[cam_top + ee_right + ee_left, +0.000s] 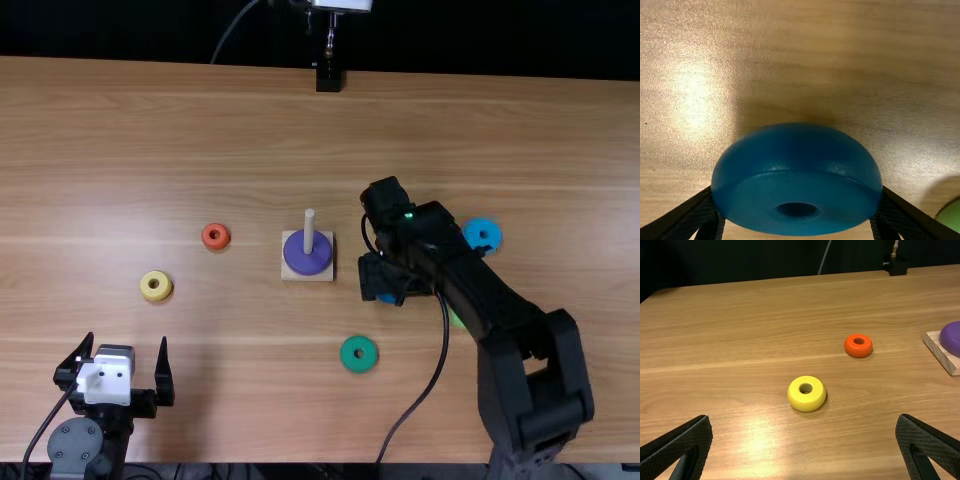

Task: Build the Hanoi tower: stack the rings onto the peg from bottom to top in this color order: purple, dark blue, light blue, dark green, light green, yellow, orange.

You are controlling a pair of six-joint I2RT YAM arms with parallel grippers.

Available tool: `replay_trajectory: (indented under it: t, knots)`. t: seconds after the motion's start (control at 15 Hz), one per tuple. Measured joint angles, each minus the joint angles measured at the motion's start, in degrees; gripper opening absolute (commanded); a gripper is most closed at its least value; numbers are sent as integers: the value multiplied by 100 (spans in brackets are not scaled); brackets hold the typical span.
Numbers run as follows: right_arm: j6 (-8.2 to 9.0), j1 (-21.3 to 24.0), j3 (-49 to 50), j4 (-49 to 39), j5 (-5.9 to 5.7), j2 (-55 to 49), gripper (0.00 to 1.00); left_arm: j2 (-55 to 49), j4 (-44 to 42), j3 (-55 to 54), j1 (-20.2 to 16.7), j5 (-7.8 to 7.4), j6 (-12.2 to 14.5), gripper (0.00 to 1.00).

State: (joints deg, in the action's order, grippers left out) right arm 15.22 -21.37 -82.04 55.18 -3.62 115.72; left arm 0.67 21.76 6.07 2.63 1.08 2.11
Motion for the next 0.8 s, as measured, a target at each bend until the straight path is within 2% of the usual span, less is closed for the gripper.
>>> replay_trajectory:
  t: [0.07,0.2,0.47,0.53,0.8]
  knots:
    - [13,0,0,-2,2,0,76,0,2,0,0,-2,0,100]
    - [24,0,-7,-85,2,59,100,0,2,0,0,-2,2,100]
    - [39,0,-46,-116,2,66,100,2,2,0,0,0,2,100]
    - [118,2,-144,-120,2,66,100,2,2,-2,0,-2,2,100]
    - [798,4,-264,-131,24,57,100,2,0,-2,0,-2,2,100]
